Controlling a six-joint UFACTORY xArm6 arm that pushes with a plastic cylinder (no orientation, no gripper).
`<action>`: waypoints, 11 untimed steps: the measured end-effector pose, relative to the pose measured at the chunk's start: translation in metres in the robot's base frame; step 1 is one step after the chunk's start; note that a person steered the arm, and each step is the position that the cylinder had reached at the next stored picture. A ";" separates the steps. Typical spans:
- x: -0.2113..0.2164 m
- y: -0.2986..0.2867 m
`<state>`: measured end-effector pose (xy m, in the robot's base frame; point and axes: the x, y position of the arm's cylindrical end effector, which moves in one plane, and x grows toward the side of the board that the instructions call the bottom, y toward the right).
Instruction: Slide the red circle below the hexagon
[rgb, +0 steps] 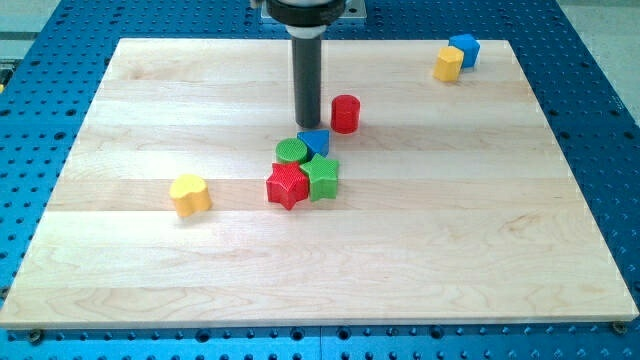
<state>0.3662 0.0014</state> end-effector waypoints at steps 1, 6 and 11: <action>-0.002 0.104; -0.054 0.228; 0.152 0.104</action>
<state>0.5183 0.1057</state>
